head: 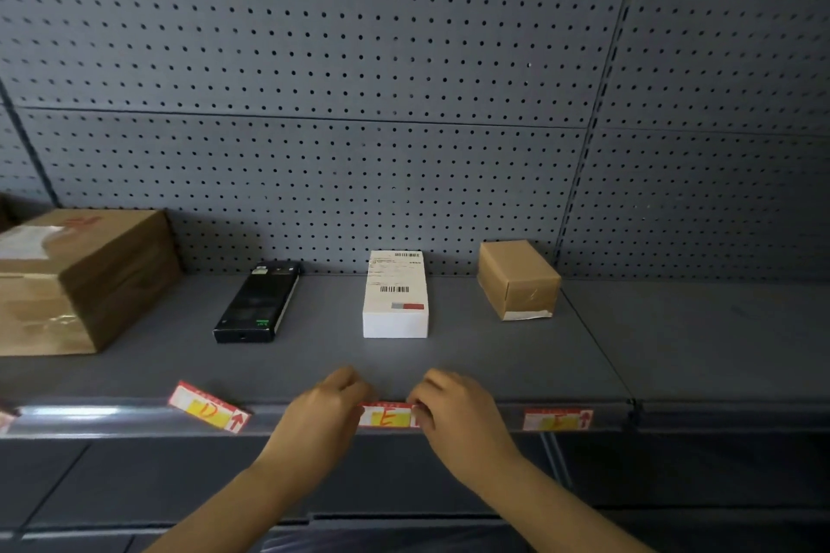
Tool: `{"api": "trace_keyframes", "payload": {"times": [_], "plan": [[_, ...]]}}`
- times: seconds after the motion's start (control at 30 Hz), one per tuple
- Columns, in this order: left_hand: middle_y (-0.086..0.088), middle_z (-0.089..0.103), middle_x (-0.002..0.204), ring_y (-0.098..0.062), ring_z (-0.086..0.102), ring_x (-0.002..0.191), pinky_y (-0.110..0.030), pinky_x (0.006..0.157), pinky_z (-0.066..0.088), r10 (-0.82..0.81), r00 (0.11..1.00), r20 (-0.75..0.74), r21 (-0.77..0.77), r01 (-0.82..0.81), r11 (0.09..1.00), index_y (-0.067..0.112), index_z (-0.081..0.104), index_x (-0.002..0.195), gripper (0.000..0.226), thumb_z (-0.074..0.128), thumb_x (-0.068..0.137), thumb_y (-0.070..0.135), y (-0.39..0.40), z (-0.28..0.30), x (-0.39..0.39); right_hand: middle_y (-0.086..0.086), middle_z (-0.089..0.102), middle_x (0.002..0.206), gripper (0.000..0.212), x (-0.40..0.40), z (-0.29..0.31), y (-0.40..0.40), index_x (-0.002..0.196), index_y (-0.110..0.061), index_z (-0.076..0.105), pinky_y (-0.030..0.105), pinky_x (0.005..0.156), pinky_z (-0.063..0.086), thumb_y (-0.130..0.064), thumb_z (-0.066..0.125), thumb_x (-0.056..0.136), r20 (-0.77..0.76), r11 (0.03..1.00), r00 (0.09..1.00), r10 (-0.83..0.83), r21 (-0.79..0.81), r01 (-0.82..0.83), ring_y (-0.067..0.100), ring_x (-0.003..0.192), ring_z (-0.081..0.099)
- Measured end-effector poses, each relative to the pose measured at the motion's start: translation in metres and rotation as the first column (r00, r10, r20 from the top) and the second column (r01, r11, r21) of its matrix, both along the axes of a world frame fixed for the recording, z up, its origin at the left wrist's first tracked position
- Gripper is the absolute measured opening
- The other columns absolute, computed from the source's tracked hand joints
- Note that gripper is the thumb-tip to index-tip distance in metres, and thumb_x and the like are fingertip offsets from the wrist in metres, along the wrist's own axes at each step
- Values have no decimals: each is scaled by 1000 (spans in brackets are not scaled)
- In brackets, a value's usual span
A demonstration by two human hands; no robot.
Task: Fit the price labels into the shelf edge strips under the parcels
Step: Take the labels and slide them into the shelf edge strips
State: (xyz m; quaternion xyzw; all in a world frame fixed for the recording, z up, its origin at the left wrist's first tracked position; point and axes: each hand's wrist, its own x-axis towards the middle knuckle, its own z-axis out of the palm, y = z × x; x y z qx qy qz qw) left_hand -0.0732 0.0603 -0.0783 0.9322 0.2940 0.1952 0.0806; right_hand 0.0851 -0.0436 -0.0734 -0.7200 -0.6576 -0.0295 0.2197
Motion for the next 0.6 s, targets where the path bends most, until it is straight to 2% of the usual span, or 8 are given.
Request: {"api": "trace_keyframes", "payload": {"times": [0.1, 0.27, 0.6], "plan": [[-1, 66, 85, -18, 65, 57, -22, 49, 50, -42, 999, -9, 14, 43, 999, 18, 72, 82, 25, 82, 65, 1, 3, -3, -3, 4, 64, 109, 20, -5, -1, 0, 111, -15, 65, 28, 90, 49, -20, 54, 95, 26, 1000, 1000, -10, -17, 10, 17, 99, 58], [3, 64, 76, -13, 61, 48, -19, 38, 45, -71, 996, -62, 97, 76, 992, 22, 72, 76, 38, 89, 48, 3, 4, -5, -7, 4, 64, 110, 22, -10, -3, 0, 112, -14, 66, 25, 88, 46, -20, 54, 95, 24, 998, 998, -66, -19, 66, 17, 99, 58], [10, 64, 66, -8, 62, 52, -15, 40, 45, -143, 990, -19, 128, 144, 981, 28, 73, 69, 39, 92, 40, 10, 6, -13, -4, 6, 63, 108, 20, -12, -4, 2, 110, -12, 67, 29, 84, 46, -12, 60, 91, 72, 993, 993, -90, -64, 95, 20, 99, 57]]}}
